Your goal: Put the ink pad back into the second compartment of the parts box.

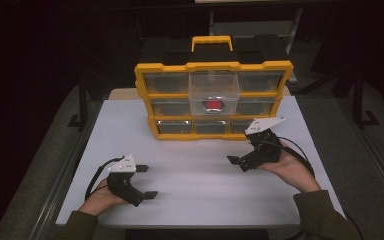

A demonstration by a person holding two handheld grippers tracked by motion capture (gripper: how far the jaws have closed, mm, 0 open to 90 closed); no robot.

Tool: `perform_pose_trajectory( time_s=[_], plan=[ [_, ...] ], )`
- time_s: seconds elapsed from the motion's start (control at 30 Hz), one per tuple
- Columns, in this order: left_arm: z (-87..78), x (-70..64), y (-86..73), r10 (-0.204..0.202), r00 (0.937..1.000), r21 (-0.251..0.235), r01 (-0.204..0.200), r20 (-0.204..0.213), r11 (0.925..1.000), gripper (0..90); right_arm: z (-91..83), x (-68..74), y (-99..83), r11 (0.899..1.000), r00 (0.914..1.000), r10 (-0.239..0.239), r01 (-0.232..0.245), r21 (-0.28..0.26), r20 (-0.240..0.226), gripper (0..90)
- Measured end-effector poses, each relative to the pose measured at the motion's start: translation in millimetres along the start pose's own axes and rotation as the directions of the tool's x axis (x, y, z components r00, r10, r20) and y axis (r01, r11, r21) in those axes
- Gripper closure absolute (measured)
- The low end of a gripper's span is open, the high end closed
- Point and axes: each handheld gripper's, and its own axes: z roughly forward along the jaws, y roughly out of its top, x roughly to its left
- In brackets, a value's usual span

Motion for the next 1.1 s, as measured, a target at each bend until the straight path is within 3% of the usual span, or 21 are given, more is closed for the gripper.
perform_pose_trajectory(
  time_s=[0.47, 0.9, 1.1],
  plan=[
    [0.0, -0.4, -1.5, -0.007, 1.0000, 0.004, 0.007, -0.003, 1.0000, 0.0, 7.8, 7.3, -47.2, 0.999, 0.9995, 0.027, -0.027, -0.045, 0.013, 0.0],
    [-0.8, -1.0, -1.5, -0.007, 1.0000, -0.001, 0.007, -0.003, 1.0000, 0.0, 19.9, 14.9, -91.6, 0.994, 0.9942, 0.101, -0.099, -0.046, 0.037, 0.0],
    [-0.4, -0.6, -1.7, -0.005, 1.0000, 0.003, 0.005, -0.003, 1.0000, 0.0, 16.9, 16.6, -99.2, 0.991, 0.9920, 0.119, -0.117, -0.069, 0.041, 0.0]
  ],
)
